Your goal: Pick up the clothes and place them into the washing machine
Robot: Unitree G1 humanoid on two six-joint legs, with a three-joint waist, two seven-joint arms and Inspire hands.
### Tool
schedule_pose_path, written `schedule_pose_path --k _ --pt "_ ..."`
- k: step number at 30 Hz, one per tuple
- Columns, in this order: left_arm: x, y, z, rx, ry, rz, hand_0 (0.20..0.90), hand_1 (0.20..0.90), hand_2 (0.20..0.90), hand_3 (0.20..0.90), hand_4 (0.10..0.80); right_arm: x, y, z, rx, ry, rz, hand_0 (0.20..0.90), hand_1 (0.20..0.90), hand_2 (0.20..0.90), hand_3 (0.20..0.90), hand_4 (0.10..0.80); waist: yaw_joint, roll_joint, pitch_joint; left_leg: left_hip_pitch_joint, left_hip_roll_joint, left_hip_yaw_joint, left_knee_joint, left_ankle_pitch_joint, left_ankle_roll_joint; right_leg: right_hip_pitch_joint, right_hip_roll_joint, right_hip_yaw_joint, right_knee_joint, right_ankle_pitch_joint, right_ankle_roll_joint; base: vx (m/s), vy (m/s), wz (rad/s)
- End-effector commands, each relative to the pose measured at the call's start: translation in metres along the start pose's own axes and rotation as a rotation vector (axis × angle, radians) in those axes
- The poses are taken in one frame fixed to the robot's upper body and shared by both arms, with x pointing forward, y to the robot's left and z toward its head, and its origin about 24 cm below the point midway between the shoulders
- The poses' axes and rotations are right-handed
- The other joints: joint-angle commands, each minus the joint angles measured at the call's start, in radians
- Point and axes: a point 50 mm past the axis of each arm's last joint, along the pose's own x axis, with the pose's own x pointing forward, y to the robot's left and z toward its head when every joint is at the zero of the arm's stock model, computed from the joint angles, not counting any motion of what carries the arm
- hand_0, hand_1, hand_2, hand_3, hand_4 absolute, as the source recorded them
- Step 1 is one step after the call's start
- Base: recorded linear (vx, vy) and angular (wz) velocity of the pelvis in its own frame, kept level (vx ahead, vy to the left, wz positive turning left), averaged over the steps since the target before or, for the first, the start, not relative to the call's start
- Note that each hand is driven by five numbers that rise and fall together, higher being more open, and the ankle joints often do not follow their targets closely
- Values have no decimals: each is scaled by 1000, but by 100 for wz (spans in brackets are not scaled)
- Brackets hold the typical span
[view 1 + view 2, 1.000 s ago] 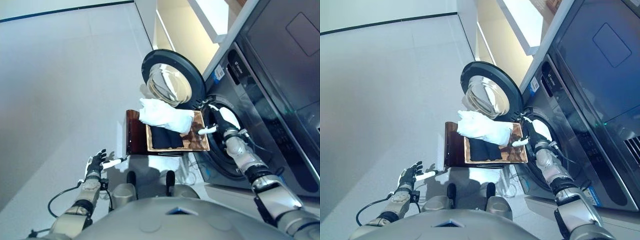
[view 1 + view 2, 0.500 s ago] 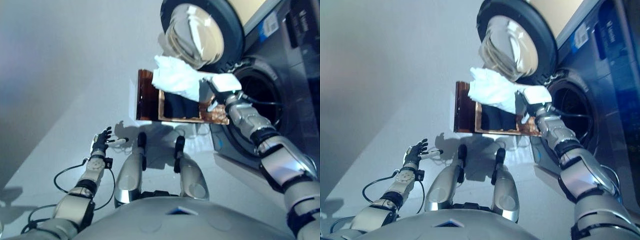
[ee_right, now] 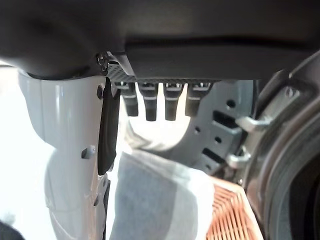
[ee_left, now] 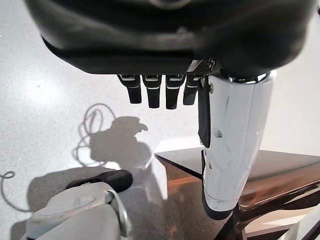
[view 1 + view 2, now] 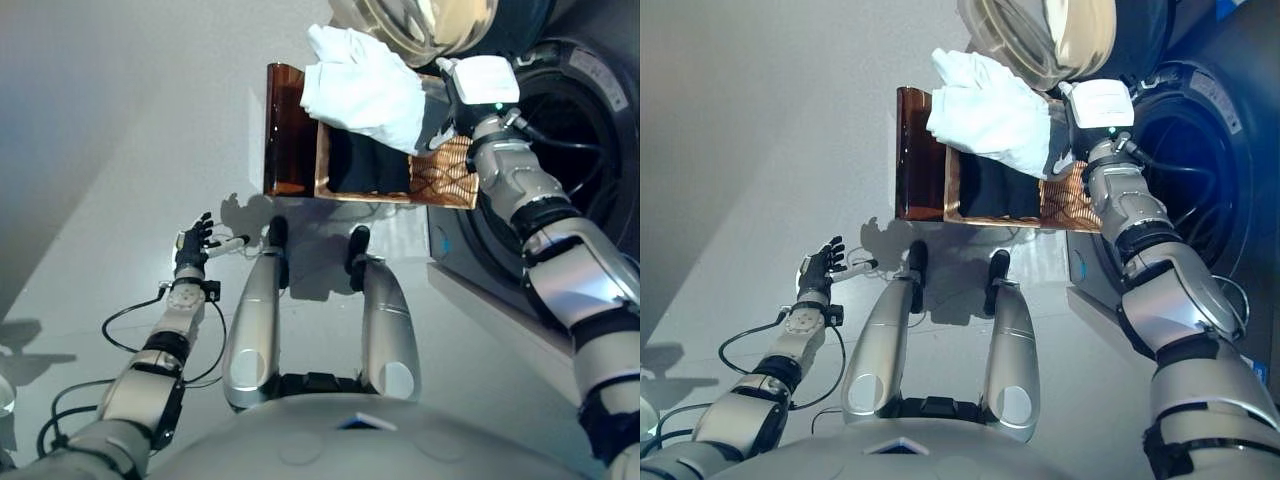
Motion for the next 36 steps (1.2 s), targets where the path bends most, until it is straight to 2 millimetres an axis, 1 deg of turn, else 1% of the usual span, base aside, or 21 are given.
schedule_pose_path --k 1,3,5,7,10,11,12,13,15,17,18,20,22,26,28,30,33,36 --pt "-3 18 1 6 -53 65 900 900 900 900 800 12 -39 -14 35 56 -165 900 900 900 900 800 0 31 -80 -34 -7 15 88 -88 -50 -15 28 -2 -41 50 62 -31 -1 5" --pt "-2 17 7 -2 -82 62 900 900 900 900 800 12 -38 -14 42 66 -167 900 900 900 900 800 3 39 -80 -54 -11 11 88 -82 -47 -32 28 -5 -40 50 61 -29 -10 6" --pt "-3 16 8 -7 -91 57 900 900 900 900 800 13 -39 -15 43 70 -168 900 900 900 900 800 9 44 -81 -66 -15 5 88 -79 -44 -45 27 -10 -36 49 60 -8 -4 4" --pt "-3 17 10 -15 -98 57 900 900 900 900 800 15 -45 -12 53 62 -185 900 900 900 900 800 12 46 -81 -76 -18 3 83 -76 -42 -56 27 -11 -32 49 59 -3 -3 3" --pt "-2 15 10 -11 -100 55 900 900 900 900 800 15 -45 -14 57 74 -185 900 900 900 900 800 16 49 -79 -87 -24 -2 81 -72 -40 -63 24 -14 -32 48 59 -6 -7 6" --pt "-1 15 15 -17 -118 55 900 900 900 900 800 18 -53 -14 64 79 -208 900 900 900 900 800 22 55 -78 -94 -27 -2 71 -66 -39 -75 20 -15 -34 49 58 -6 14 8" --pt "-1 16 16 -21 -125 57 900 900 900 900 800 19 -56 -16 61 86 -215 900 900 900 900 800 24 56 -77 -98 -29 -3 65 -62 -39 -77 19 -16 -38 50 58 86 15 7" --pt "-1 16 17 -20 -129 57 900 900 900 900 800 19 -58 -17 52 91 -220 900 900 900 900 800 29 61 -77 -90 -29 -6 77 -98 -42 -72 21 -12 -20 16 64 92 4 5" --pt "-1 13 20 -24 -145 49 900 900 900 900 800 20 -63 -21 42 105 -228 900 900 900 900 800 34 65 -73 -94 -34 -7 66 -91 -40 -75 16 -14 -23 17 65 59 8 9" --pt "-1 12 22 -32 -151 46 900 900 900 900 800 22 -69 -20 42 102 -245 900 900 900 900 800 36 68 -69 -96 -39 -9 57 -87 -40 -83 14 -13 -19 17 66 22 15 7" --pt "-1 12 25 -44 -166 46 900 900 900 900 800 23 -75 -20 44 103 -259 900 900 900 900 800 37 69 -69 -96 -42 -10 51 -85 -39 -85 14 -12 -18 17 65 19 10 4" --pt "-1 11 26 -42 -171 42 900 900 900 900 800 23 -78 -25 45 122 -270 900 900 900 900 800 41 74 -65 -99 -48 -10 43 -80 -39 -87 9 -14 -20 16 65 17 2 7" --pt "-1 12 27 -45 -176 45 900 900 900 900 800 24 -81 -25 45 122 -275 900 900 900 900 800 43 77 -64 -100 -51 -11 36 -77 -39 -89 7 -15 -22 17 66 16 12 7" --pt "0 10 31 -44 -190 47 900 900 900 900 800 26 -82 -18 64 109 -281 900 900 900 900 800 47 79 -59 -116 -59 -19 34 -71 -36 -101 3 -17 -16 17 64 19 -1 7" --pt "2 10 34 -40 -199 48 900 900 900 900 800 28 -77 -12 64 100 -261 900 900 900 900 800 51 79 -61 -116 -65 -24 19 -65 -36 -100 2 -21 -20 14 63 25 -14 8" --pt "2 9 35 -41 -201 47 900 900 900 900 800 28 -75 -12 56 104 -247 900 900 900 900 800 56 79 -64 -120 -69 -29 12 -59 -38 -103 -2 -25 -22 15 62 16 -13 7" --pt "3 8 41 -42 -221 38 900 900 900 900 800 26 -71 -20 41 138 -224 900 900 900 900 800 66 88 -68 -124 -76 -35 -13 -44 -41 -110 -10 -32 -31 19 63 10 -14 13" --pt "4 6 46 -44 -238 31 900 900 900 900 800 26 -73 -24 48 161 -219 900 900 900 900 800 77 95 -68 -131 -82 -41 -20 -35 -41 -119 -15 -34 -28 22 64 2 -15 14"
